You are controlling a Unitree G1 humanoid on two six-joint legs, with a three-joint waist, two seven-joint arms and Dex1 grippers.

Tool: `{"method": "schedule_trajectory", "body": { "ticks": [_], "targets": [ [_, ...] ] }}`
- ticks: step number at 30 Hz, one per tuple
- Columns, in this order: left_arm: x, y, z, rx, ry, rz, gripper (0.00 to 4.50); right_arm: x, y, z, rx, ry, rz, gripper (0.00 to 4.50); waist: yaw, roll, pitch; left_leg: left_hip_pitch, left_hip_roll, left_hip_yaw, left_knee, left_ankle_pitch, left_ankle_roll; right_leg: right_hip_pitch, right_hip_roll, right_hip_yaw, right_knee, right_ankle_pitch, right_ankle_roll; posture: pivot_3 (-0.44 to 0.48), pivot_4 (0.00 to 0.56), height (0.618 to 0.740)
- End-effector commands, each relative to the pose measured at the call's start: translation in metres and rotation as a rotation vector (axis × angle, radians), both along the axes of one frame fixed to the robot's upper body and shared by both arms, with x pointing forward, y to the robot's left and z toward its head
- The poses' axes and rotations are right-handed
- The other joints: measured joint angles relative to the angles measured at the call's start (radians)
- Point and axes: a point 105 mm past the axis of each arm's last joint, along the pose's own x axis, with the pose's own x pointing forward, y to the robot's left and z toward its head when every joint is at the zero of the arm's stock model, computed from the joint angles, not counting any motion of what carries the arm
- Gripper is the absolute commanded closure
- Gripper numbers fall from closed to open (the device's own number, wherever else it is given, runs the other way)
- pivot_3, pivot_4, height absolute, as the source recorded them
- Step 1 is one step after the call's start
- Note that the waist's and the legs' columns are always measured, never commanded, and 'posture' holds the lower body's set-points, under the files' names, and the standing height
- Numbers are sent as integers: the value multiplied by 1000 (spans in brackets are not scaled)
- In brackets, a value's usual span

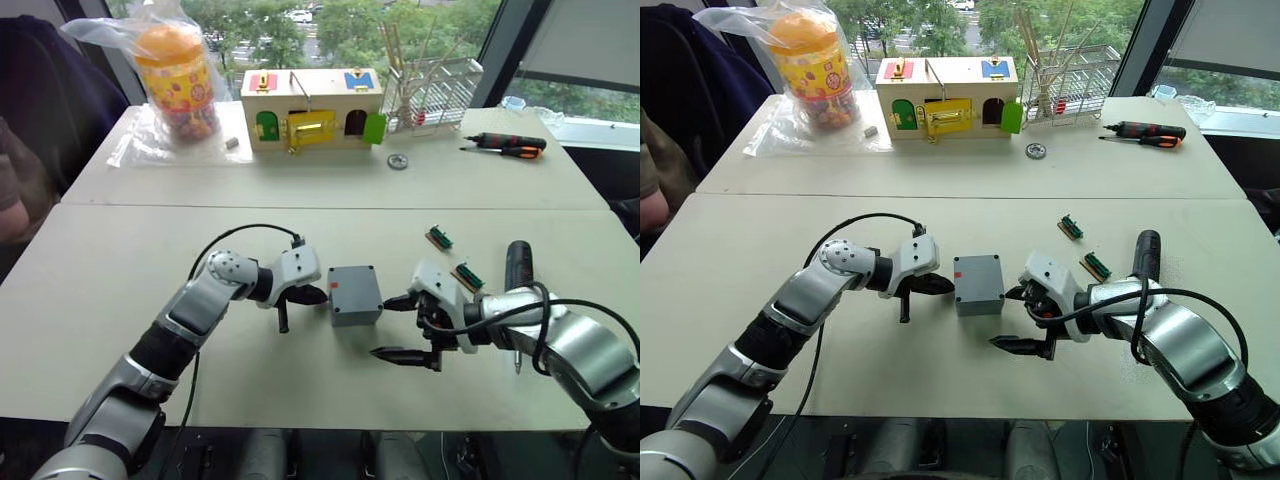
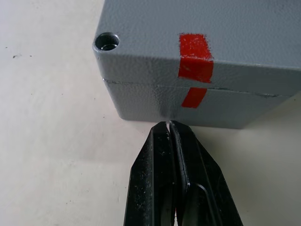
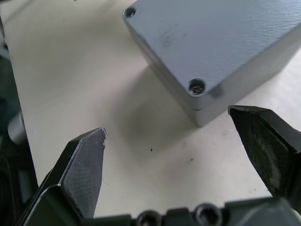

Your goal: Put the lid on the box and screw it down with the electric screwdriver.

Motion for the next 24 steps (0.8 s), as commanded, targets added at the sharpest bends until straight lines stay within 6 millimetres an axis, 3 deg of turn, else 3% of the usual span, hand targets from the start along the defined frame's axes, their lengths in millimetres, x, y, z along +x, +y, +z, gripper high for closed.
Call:
{"method": "schedule_trajectory", "body": {
  "ticks": [1, 4, 9, 14, 19, 24],
  "targets": [
    [3, 12, 24, -30, -66, 12, 4500, 5, -29, 37, 155, -71, -203, 29, -1, 0, 0, 0, 0, 0, 0, 0, 0, 0, 0, 0, 0, 0, 0, 0, 150, 706],
    [3, 17, 38, -81, -74, 27, 4500, 2, -59, 46, 277, -89, -365, 29, 2, 0, 0, 0, 1, -1, 0, 0, 0, 0, 0, 0, 0, 0, 0, 0, 150, 706],
    [2, 10, 57, -199, -63, 34, 4500, 16, -99, 30, 220, -190, -569, 29, 14, 0, 0, 1, 0, 0, 0, 0, 0, 1, 0, 0, 0, 0, 0, 0, 150, 706],
    [0, 1, 54, -215, -59, 23, 4500, 37, -107, 11, 171, -248, -598, 29, 16, 0, 0, 3, 0, 1, 0, 0, 0, 1, 1, 2, 0, 0, 0, 0, 150, 706],
    [1, 1, 50, -214, -63, 46, 4500, 56, -110, 5, 152, -290, -599, 1944, 18, 0, 0, 3, 0, 2, 0, 0, 0, 1, 1, 2, 0, 0, 0, 0, 150, 706],
    [1, 5, 46, -199, -67, 62, 4500, 70, -121, 2, 119, -321, -625, 1944, 19, 0, 0, 3, 0, 2, 0, 0, 0, 1, 1, 2, 0, 0, 0, 0, 150, 706]
  ]
}}
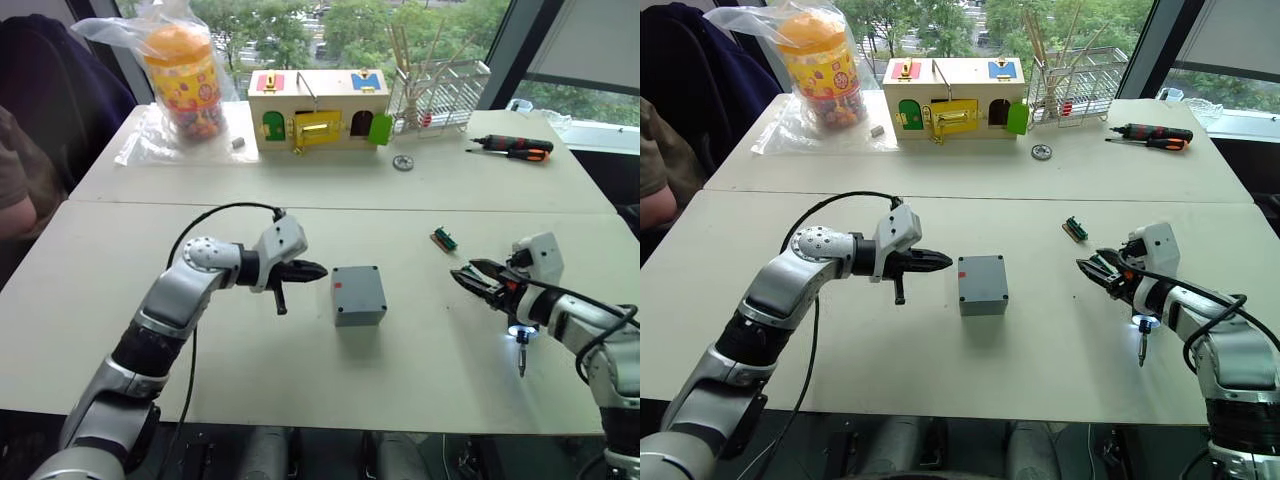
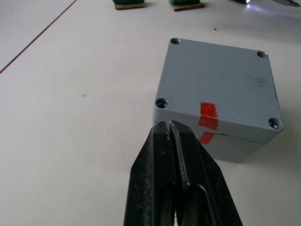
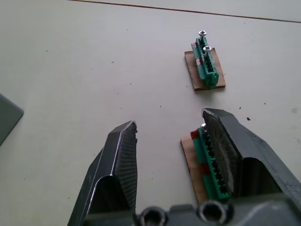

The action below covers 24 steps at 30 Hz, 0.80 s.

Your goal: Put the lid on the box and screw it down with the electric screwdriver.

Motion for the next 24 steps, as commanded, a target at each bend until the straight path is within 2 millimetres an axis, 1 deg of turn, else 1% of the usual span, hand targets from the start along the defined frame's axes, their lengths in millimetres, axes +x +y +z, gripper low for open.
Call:
{"method": "schedule_trajectory", "body": {
  "ticks": [1, 6, 12, 13, 14, 15, 17, 18, 24],
  "targets": [
    [-2, 1, 6, 8, -41, -2, 4500, 6, -7, 8, -35, -45, -14, 1944, -1, 0, 0, 0, 0, 0, 0, 0, 0, 0, 0, 0, 0, 0, 0, 0, 150, 706],
    [-4, 1, 5, 6, -38, -2, 4500, 6, -8, 5, -42, -42, -11, 1944, -1, 0, 0, 0, 0, 0, 0, 0, 0, 0, 0, 0, 0, 0, 0, 0, 150, 706],
    [-4, -1, 4, 3, -39, -1, 4500, 7, -7, 5, 6, -42, -22, 1944, -1, 0, 0, 0, 0, 0, 0, 0, 0, 0, 0, 0, 0, 0, 0, 0, 150, 706],
    [-3, -2, 4, 3, -40, 0, 4500, 7, -7, 4, 10, -41, -24, 2430, -1, 0, 0, 0, 0, 0, 0, 0, 0, 0, 0, 0, 0, 0, 0, 0, 150, 706],
    [-3, -2, 4, 2, -40, 0, 4500, 7, -7, 4, 11, -39, -26, 2705, -1, 0, 0, 0, 0, 0, 0, 0, 0, 0, 0, 0, 0, 0, 0, 0, 150, 706],
    [-2, -2, 5, 3, -41, 1, 4500, 7, -6, 3, 10, -36, -26, 3153, -1, 0, 0, 0, 0, 0, 0, 0, 0, 0, 0, 0, 0, 0, 0, 0, 150, 706],
    [-1, -1, 5, 4, -43, 1, 4500, 8, -6, 2, 9, -31, -28, 4262, -1, 0, 0, 0, 0, 0, 0, 0, 0, 0, 0, 0, 0, 0, 0, 0, 150, 706],
    [-1, -2, 5, 4, -44, 1, 4500, 8, -7, 1, 13, -31, -32, 4447, -1, 0, 0, 0, 0, 0, 0, 0, 0, 0, 0, 0, 0, 0, 0, 0, 150, 706],
    [-2, -2, 5, 6, -44, -2, 4500, 9, -8, 3, 17, -38, -41, 4447, -1, 0, 0, 0, 0, 0, 0, 0, 0, 0, 0, 0, 0, 0, 0, 0, 150, 706]
  ]
}}
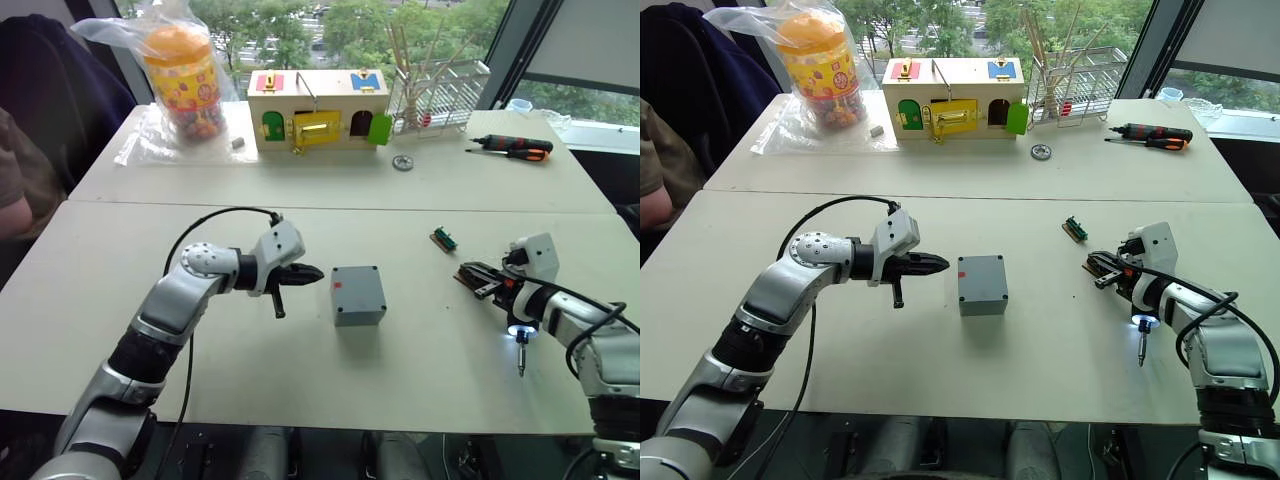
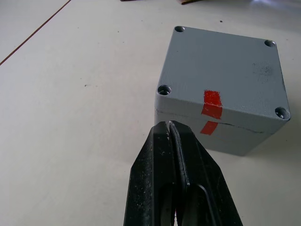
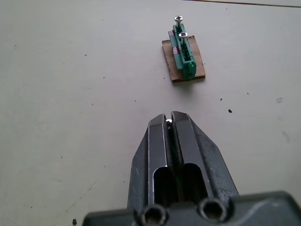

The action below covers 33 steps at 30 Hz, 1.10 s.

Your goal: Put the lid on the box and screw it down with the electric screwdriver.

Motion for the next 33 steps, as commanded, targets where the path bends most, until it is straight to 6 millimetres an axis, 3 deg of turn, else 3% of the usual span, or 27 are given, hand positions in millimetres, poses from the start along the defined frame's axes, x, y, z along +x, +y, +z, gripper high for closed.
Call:
{"method": "schedule_trajectory", "body": {
  "ticks": [1, 15, 20, 22, 26, 33],
  "targets": [
    [-1, -4, 9, -1, -39, -27, 4500, 2, -3, 13, 2, -49, -10, 4447, 0, 0, 0, 0, 0, 0, 0, 0, 0, 0, 0, 0, 0, 0, 0, 0, 150, 706],
    [0, -6, 8, -2, -36, -33, 4500, -1, 5, 50, 12, -138, -3, 4447, 0, 0, 0, 0, 0, 0, 0, 0, 0, 0, 0, 0, 0, 0, 0, 0, 150, 706],
    [-4, 2, 14, 5, -37, -41, 4500, -6, 54, 81, 90, -187, 198, 4447, -3, 0, 0, 0, 0, 0, 0, 0, 0, 0, 0, 0, 0, 0, 0, 0, 150, 706],
    [-10, 8, 19, -1, -20, -53, 4500, -14, 83, 83, 125, -157, 332, 4447, -5, 0, 0, 0, 1, 0, -1, 0, 0, -1, 1, 0, 0, 0, 0, 0, 150, 706],
    [-17, 17, 23, -2, 8, -58, 4500, -26, 123, 79, 161, -106, 493, 4447, -1, 0, 0, 0, 1, 0, -1, 0, 0, 0, 0, 0, 0, 0, 0, 0, 150, 706],
    [-18, 17, 23, -13, 13, -28, 4500, -26, 136, 66, 164, -51, 535, 4447, 0, 0, 0, 0, 0, -1, 0, 0, 0, 0, 0, 0, 0, 0, 0, 0, 150, 706]
  ]
}}
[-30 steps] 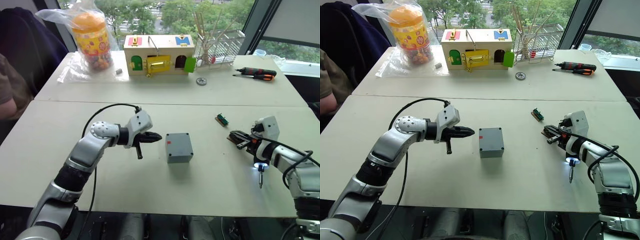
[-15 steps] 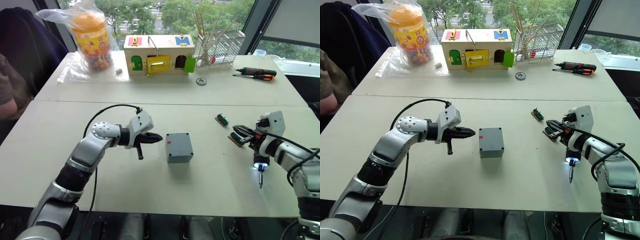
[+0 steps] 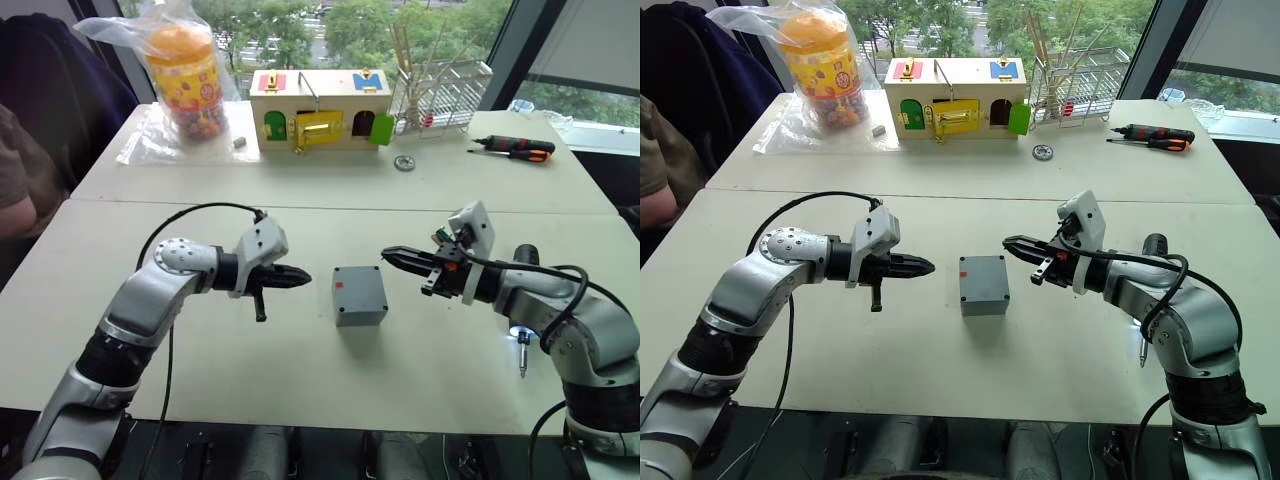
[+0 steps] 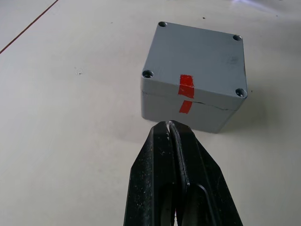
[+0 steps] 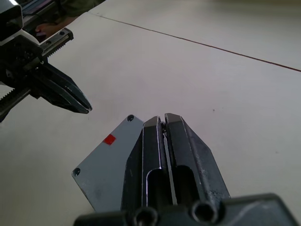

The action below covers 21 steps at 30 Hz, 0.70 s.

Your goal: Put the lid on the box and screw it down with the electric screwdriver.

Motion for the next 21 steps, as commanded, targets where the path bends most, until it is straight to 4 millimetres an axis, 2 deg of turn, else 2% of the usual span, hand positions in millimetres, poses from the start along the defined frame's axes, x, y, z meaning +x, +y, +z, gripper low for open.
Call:
{"method": "schedule_trajectory", "body": {
  "ticks": [1, 21],
  "targets": [
    [-3, -3, 10, -26, -37, 0, 4500, 0, 5, 5, -6, -25, 29, 4447, -1, 0, 0, 0, 0, 0, 0, 0, 0, 0, 0, 0, 0, 0, 0, 0, 150, 706],
    [-2, -6, 8, -33, -40, 21, 4500, 11, 3, -11, -61, -8, 23, 4447, -1, 0, 0, 0, 0, 0, 0, 0, 0, 0, 0, 0, 0, 0, 0, 0, 150, 706]
  ]
}}
